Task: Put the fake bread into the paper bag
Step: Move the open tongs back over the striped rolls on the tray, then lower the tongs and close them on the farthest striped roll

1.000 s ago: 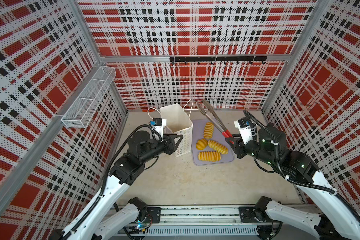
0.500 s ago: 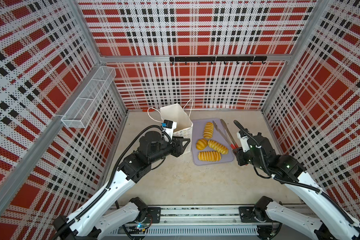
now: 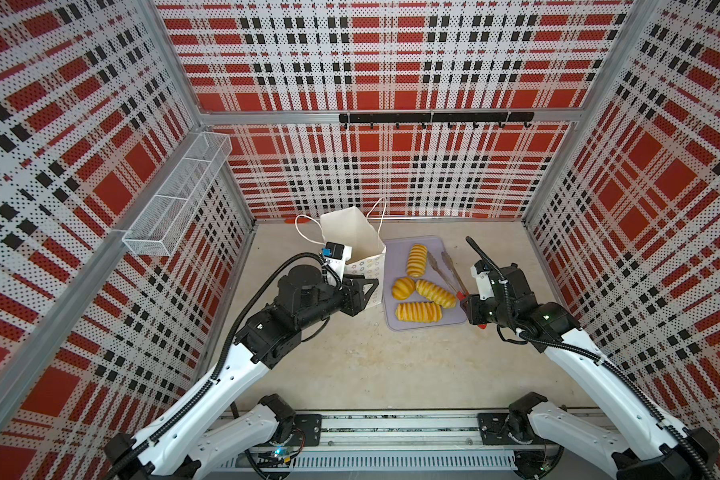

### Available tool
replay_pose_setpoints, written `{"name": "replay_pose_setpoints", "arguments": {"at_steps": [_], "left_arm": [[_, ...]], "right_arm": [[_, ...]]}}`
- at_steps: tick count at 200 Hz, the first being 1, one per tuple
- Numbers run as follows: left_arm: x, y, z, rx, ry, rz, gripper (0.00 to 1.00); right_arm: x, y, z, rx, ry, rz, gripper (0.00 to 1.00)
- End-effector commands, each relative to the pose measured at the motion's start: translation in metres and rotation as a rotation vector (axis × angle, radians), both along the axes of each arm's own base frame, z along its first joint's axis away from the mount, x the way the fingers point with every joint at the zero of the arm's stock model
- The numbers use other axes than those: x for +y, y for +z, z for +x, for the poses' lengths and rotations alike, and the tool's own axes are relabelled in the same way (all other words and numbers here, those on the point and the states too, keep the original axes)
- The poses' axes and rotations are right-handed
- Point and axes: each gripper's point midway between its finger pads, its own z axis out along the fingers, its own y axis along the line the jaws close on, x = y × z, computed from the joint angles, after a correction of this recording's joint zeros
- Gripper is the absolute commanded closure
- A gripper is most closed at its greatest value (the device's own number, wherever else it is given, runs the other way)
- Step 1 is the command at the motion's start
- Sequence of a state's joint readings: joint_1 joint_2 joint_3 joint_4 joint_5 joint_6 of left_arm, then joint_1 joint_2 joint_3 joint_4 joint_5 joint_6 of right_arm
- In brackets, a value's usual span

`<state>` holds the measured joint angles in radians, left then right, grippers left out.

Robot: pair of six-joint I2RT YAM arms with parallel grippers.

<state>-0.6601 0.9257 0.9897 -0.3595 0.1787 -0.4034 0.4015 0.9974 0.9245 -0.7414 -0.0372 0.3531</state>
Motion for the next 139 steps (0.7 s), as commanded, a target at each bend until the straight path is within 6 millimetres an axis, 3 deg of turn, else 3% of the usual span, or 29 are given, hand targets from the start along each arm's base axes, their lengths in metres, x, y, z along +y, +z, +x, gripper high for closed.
{"name": "replay_pose_setpoints", "arguments": {"at_steps": [1,139], "left_arm": [[0.001,0.006,-0.003,-0.028,-0.005,-0.009,0.49],[-0.003,-0.004,-0.001,-0.005,-0.019,0.015,0.49]], "right_arm": [[0.010,0.013,0.018,-0.057,0.042,0.103,0.68],[0.005,-0.028,0.057,0.017,0.015,0.266,0.66]]}}
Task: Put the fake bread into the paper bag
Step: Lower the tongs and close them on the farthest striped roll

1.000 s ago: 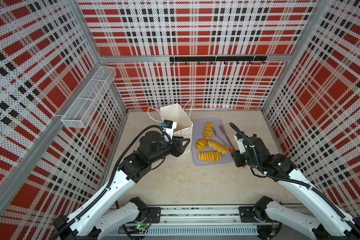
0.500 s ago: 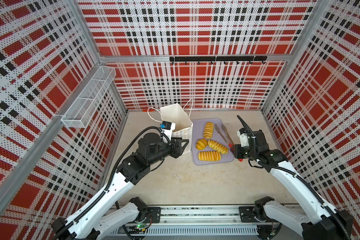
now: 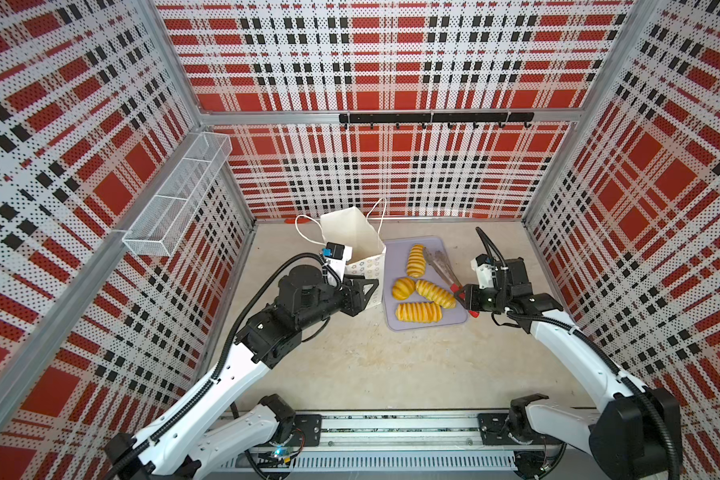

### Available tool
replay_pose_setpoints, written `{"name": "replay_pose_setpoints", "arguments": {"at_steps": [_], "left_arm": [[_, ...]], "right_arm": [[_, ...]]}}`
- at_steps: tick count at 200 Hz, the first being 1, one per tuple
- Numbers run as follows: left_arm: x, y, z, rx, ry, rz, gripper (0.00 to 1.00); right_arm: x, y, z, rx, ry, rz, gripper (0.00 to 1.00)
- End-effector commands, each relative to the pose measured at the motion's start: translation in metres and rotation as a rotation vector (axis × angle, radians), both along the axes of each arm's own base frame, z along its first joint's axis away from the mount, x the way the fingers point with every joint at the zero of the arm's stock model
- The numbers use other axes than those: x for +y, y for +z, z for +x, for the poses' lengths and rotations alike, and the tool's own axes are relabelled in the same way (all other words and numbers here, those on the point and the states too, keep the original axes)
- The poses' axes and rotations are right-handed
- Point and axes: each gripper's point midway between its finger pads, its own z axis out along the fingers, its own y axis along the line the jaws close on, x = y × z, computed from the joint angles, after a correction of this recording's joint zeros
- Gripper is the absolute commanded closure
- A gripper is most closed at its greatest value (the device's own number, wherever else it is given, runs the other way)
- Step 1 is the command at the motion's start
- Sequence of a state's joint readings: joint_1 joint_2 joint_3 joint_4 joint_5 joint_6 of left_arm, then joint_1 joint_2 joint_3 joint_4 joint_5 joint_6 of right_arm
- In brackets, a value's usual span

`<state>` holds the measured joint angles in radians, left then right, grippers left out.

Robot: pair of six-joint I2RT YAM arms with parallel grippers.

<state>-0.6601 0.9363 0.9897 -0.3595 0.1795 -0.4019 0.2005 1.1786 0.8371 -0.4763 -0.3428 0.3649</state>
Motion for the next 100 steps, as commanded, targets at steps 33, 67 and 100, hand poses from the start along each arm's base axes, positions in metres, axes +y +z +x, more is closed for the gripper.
{"name": "replay_pose_setpoints", "arguments": {"at_steps": [33,67,100], "left_arm": [[-0.001,0.000,-0.002,-0.019,-0.013,0.011,0.49],[-0.002,-0.006,0.000,-0.007,-0.017,0.023,0.49],[-0.002,-0.006,0.000,-0.009,-0.015,0.024,0.49]], "right_arm": [[0.002,0.001,0.017,-0.037,0.003,0.068,0.66],[0.002,-0.006,0.021,-0.021,0.006,0.079,0.66],[0.004,-0.013,0.024,-0.009,0.012,0.084,0.67]]}}
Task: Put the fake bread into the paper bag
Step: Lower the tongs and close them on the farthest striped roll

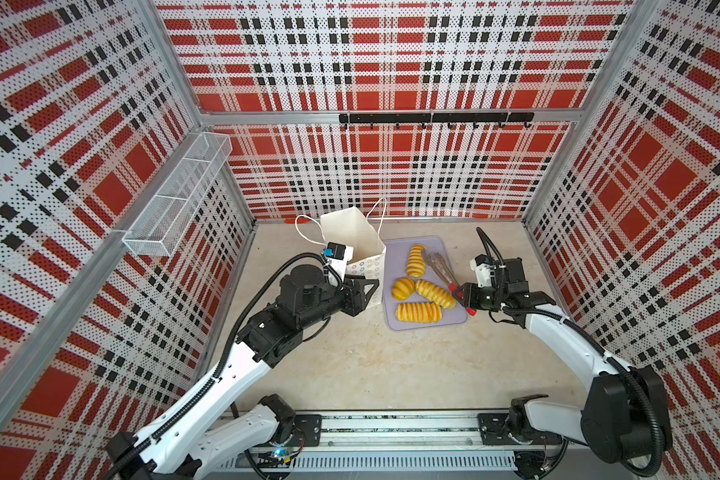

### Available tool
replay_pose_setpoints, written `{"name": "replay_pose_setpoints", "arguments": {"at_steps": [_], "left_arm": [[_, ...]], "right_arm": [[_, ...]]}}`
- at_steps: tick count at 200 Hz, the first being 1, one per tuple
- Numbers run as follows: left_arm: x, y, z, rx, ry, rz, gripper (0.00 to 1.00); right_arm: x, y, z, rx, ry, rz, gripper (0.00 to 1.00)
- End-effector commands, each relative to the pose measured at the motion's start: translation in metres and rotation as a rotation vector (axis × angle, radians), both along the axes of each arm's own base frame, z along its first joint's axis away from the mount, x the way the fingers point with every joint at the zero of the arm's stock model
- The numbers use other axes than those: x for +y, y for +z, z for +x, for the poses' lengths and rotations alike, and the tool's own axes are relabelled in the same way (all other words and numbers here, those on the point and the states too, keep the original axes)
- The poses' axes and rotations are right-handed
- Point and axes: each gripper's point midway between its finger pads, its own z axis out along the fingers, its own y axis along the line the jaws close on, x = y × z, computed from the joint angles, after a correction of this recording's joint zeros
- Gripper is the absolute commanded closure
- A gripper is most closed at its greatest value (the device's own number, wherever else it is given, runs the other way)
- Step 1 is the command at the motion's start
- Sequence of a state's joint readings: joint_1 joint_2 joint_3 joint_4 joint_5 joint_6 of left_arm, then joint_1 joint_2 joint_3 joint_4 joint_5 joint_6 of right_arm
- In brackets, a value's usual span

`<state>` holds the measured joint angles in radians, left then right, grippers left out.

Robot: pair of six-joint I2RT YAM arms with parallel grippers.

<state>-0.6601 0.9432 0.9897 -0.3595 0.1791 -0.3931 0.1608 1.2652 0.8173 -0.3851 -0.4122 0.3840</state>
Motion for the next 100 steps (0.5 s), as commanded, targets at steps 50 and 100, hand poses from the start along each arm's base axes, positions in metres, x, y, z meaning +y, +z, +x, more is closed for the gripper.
{"name": "replay_pose_setpoints", "arguments": {"at_steps": [50,100], "left_arm": [[-0.001,-0.002,0.000,-0.010,-0.012,0.013,0.49],[-0.001,-0.002,0.000,-0.009,-0.008,0.014,0.49]], "right_arm": [[0.006,-0.005,0.014,-0.022,0.026,0.037,0.67],[0.006,-0.013,0.018,-0.004,0.025,0.042,0.67]]}}
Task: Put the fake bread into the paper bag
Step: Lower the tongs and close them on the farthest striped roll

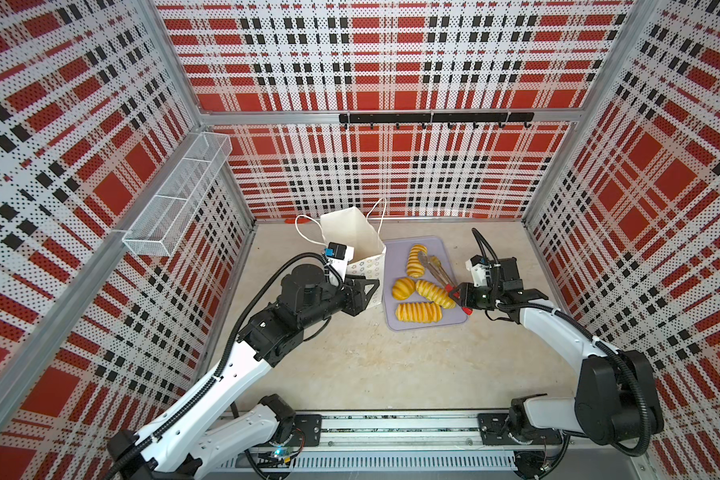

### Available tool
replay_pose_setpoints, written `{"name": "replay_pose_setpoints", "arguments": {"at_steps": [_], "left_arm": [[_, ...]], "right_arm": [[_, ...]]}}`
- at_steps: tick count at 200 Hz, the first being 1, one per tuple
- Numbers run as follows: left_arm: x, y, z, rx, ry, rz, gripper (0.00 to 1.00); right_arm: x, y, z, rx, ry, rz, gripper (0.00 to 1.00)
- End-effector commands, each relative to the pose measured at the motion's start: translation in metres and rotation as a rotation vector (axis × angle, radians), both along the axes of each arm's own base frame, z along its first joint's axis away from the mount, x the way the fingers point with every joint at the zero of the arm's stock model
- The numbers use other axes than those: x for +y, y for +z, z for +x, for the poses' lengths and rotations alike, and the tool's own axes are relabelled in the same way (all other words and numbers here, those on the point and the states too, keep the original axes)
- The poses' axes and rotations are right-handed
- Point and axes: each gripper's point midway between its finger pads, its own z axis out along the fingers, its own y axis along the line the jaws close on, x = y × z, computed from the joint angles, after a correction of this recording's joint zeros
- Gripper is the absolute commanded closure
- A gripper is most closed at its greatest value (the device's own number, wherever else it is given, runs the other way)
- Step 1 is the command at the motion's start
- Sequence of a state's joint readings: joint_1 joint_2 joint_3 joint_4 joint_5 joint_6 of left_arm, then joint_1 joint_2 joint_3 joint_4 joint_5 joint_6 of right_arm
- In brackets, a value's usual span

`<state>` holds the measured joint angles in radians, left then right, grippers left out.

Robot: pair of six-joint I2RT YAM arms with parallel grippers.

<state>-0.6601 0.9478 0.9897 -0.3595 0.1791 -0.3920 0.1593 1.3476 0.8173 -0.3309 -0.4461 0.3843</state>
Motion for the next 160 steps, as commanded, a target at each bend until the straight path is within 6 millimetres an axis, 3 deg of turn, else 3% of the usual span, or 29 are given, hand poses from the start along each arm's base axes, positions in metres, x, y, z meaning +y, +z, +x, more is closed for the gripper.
{"name": "replay_pose_setpoints", "arguments": {"at_steps": [1,160], "left_arm": [[0.000,-0.001,0.000,-0.011,-0.008,0.011,0.49],[0.004,-0.002,0.000,-0.029,-0.013,0.029,0.49]], "right_arm": [[0.000,0.004,0.009,-0.036,0.004,0.022,0.67],[0.017,-0.008,0.021,0.007,0.035,0.132,0.68]]}}
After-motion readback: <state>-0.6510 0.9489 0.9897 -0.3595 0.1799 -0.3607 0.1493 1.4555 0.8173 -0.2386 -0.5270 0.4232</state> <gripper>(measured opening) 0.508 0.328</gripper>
